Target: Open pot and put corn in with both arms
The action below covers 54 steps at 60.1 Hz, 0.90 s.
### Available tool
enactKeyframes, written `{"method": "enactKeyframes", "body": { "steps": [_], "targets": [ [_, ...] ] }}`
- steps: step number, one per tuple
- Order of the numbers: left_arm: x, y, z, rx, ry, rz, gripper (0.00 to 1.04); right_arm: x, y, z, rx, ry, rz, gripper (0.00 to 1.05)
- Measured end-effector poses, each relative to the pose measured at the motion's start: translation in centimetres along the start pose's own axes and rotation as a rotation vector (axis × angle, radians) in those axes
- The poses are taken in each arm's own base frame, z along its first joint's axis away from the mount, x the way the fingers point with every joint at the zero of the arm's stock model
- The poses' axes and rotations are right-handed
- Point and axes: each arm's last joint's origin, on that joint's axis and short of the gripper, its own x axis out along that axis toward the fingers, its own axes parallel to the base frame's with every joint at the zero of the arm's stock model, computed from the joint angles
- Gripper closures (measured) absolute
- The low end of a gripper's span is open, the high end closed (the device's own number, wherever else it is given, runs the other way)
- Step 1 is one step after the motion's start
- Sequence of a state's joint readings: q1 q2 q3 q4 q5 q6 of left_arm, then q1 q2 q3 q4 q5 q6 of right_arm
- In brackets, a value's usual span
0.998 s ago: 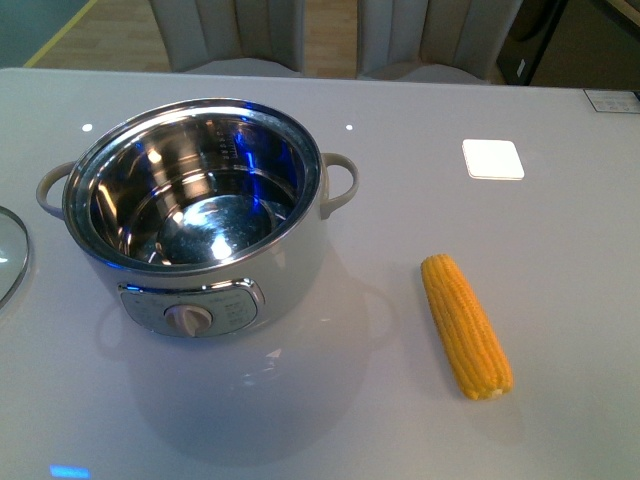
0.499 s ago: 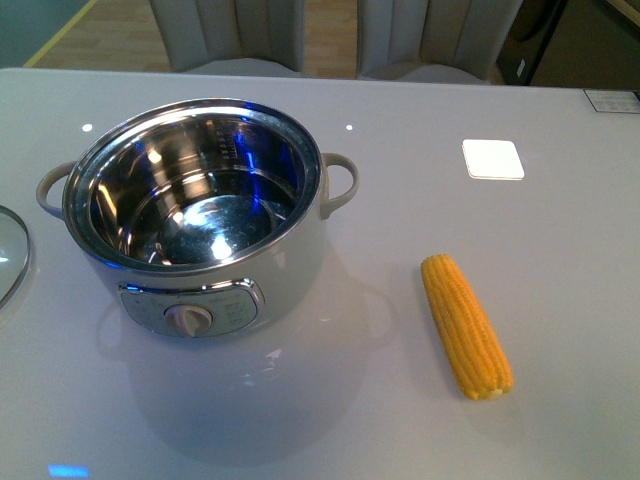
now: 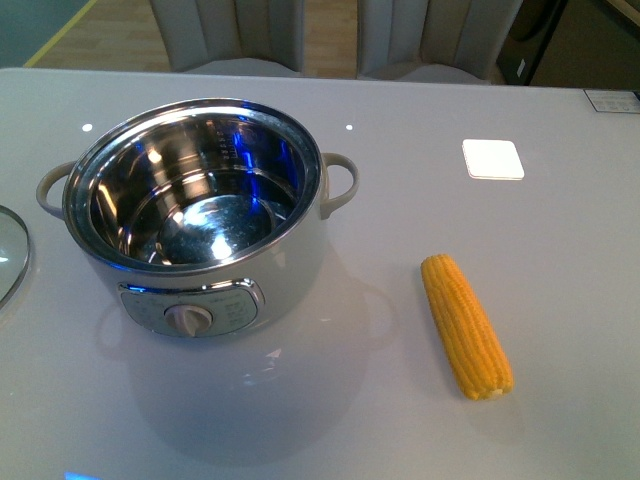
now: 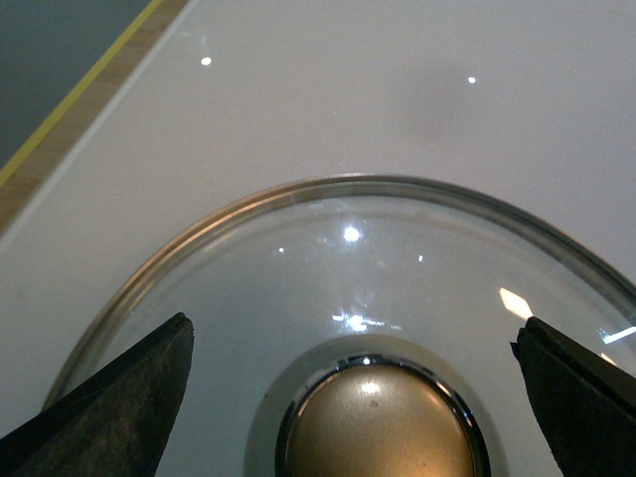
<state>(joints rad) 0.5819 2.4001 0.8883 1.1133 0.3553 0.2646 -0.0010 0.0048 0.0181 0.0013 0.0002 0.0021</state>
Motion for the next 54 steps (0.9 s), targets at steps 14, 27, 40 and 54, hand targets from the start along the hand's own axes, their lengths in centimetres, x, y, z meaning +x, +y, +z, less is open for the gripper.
{"method": "enactKeyframes", "body": {
  "steps": [14,27,40,54],
  "targets": [
    [-2.9,-0.5,3.3,0.013,-0.046,-0.001,0.07,0.0,0.0,0.0,0.0,0.0,0.0,0.09],
    [-8.4,-2.2,6.7,0.013,-0.108,-0.027,0.07,0.0,0.0,0.0,0.0,0.0,0.0,0.09],
    [-13.8,-4.4,7.8,-0.007,-0.12,-0.043,0.07,0.0,0.0,0.0,0.0,0.0,0.0,0.09],
    [-19.5,-6.7,8.8,-0.045,-0.135,-0.04,0.07,0.0,0.0,0.0,0.0,0.0,0.0,0.09]
  ]
}}
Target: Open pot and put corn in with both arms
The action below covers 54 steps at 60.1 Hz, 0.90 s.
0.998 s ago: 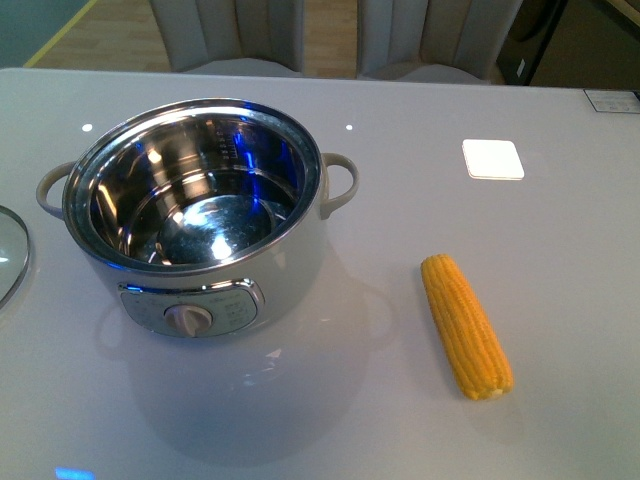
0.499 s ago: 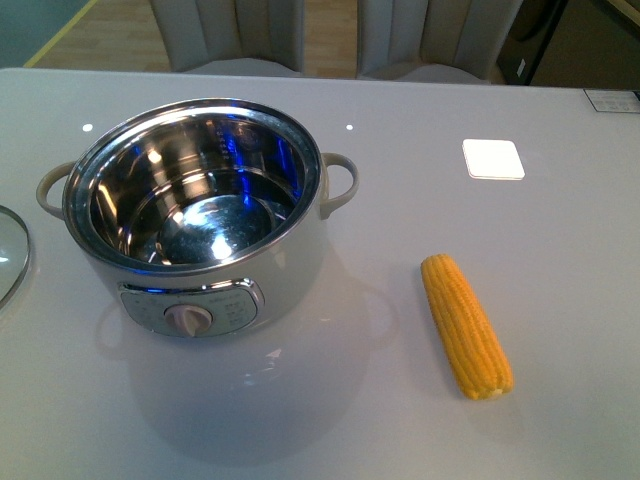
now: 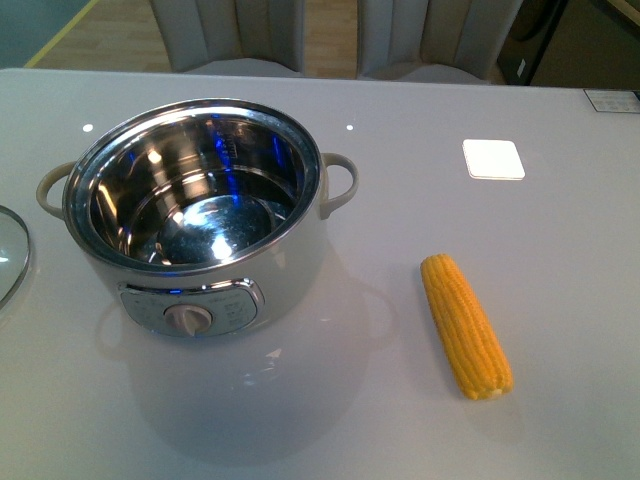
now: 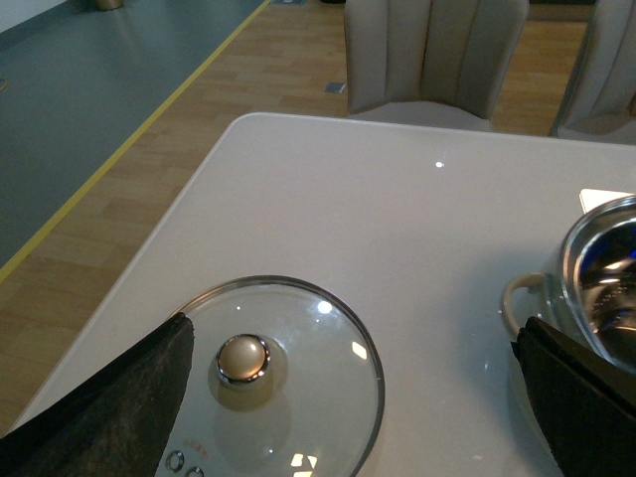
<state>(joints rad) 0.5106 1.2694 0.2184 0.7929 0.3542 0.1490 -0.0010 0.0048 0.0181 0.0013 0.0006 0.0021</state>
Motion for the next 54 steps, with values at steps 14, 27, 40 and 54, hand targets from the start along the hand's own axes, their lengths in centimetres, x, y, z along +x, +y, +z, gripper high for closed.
{"method": "enactKeyframes", "body": {
  "steps": [14,27,40,54],
  "targets": [
    [-4.0,-1.9,1.0,-0.062,0.01,0.026,0.07,0.0,0.0,0.0,0.0,0.0,0.0,0.09],
    [-5.2,-2.4,1.7,-0.079,-0.023,0.017,0.07,0.0,0.0,0.0,0.0,0.0,0.0,0.09],
    [-5.1,-2.5,1.6,-0.085,-0.038,-0.008,0.09,0.0,0.0,0.0,0.0,0.0,0.0,0.09],
    [-6.1,-4.7,0.4,-0.037,-0.23,-0.12,0.52,0.0,0.0,0.0,0.0,0.0,0.0,0.09]
  ]
}}
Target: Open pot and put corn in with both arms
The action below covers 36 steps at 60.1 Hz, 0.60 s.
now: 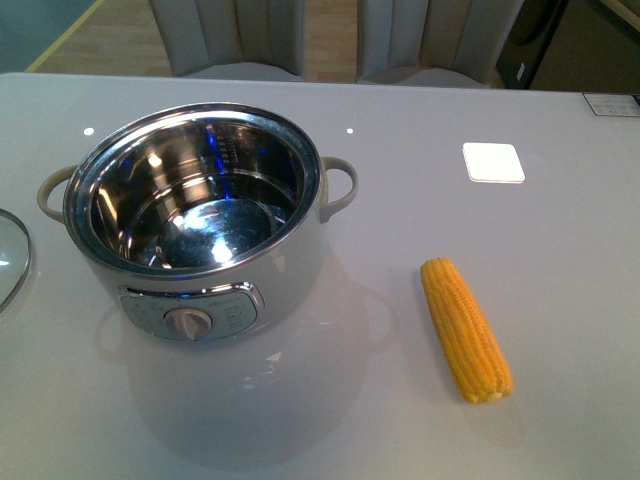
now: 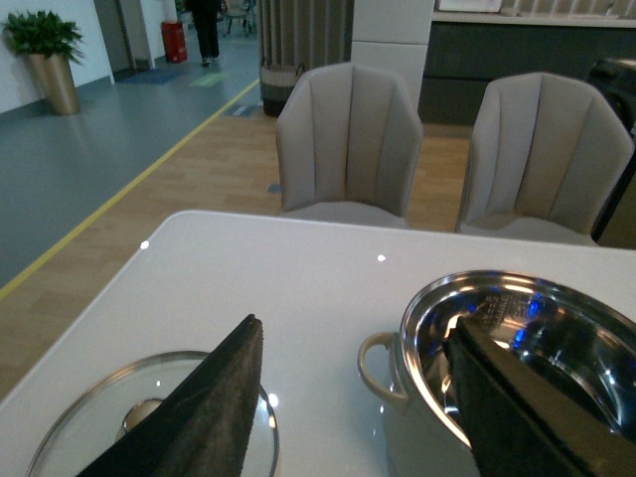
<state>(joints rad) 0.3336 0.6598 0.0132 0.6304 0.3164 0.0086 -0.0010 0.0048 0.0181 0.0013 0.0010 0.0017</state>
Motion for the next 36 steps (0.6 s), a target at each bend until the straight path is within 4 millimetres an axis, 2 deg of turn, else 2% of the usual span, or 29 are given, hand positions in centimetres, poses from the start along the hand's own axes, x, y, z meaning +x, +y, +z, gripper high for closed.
{"method": "enactKeyframes", "body": {
  "steps": [17,31,36],
  "targets": [
    [-1.1,-1.8,0.6,0.001,-0.022,-0.01,1.02,0.0,0.0,0.0,0.0,0.0,0.0,0.09],
    [-1.7,-2.9,0.6,-0.001,-0.025,0.02,1.01,0.0,0.0,0.0,0.0,0.0,0.001,0.09],
    [-2.0,-3.6,0.7,-0.001,-0.03,-0.021,1.01,0.0,0.0,0.0,0.0,0.0,0.0,0.09]
  ]
}}
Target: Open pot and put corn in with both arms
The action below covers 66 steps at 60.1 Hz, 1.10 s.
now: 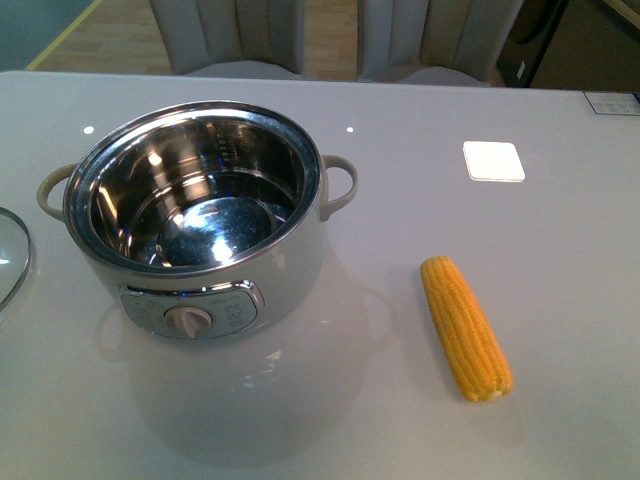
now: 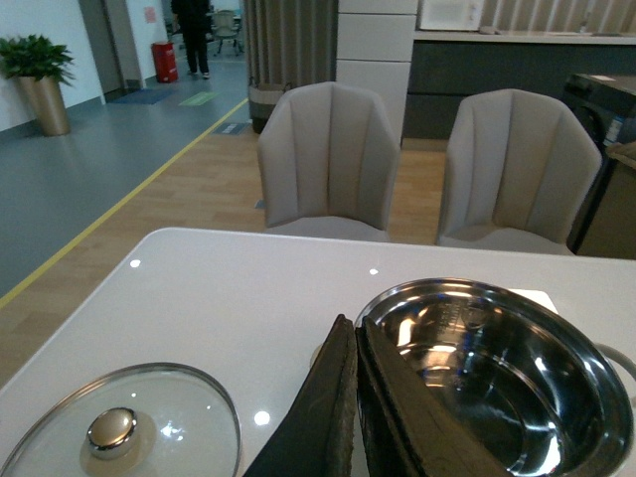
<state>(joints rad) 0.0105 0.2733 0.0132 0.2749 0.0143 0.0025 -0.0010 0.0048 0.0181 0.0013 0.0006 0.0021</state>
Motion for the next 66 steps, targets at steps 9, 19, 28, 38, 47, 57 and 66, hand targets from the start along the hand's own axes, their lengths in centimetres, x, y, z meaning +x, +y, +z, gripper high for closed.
{"method": "enactKeyframes", "body": {
  "steps": [9,19,28,38,47,57,66],
  "targets": [
    [-0.3,0.0,0.0,0.0,0.001,0.008,1.01,0.0,0.0,0.0,0.0,0.0,0.0,0.09],
    [-0.6,0.0,-0.1,0.0,0.002,0.007,1.01,0.0,0.0,0.0,0.0,0.0,0.0,0.09],
    [-1.7,-0.1,-0.3,-0.001,0.011,0.007,1.01,0.0,0.0,0.0,0.0,0.0,0.0,0.09],
    [-1.7,-0.1,-0.3,-0.001,0.007,0.007,1.01,0.0,0.0,0.0,0.0,0.0,0.0,0.09],
    [-1.7,-0.1,-0.3,-0.001,0.006,0.007,1.01,0.0,0.0,0.0,0.0,0.0,0.0,0.09],
    [-1.7,-0.1,-0.3,-0.001,0.006,0.007,1.01,0.0,0.0,0.0,0.0,0.0,0.0,0.09],
    [-1.7,-0.1,-0.3,-0.001,0.006,0.007,0.88,0.1,0.0,0.0,0.075,0.25,-0.021,0.09]
  ]
}}
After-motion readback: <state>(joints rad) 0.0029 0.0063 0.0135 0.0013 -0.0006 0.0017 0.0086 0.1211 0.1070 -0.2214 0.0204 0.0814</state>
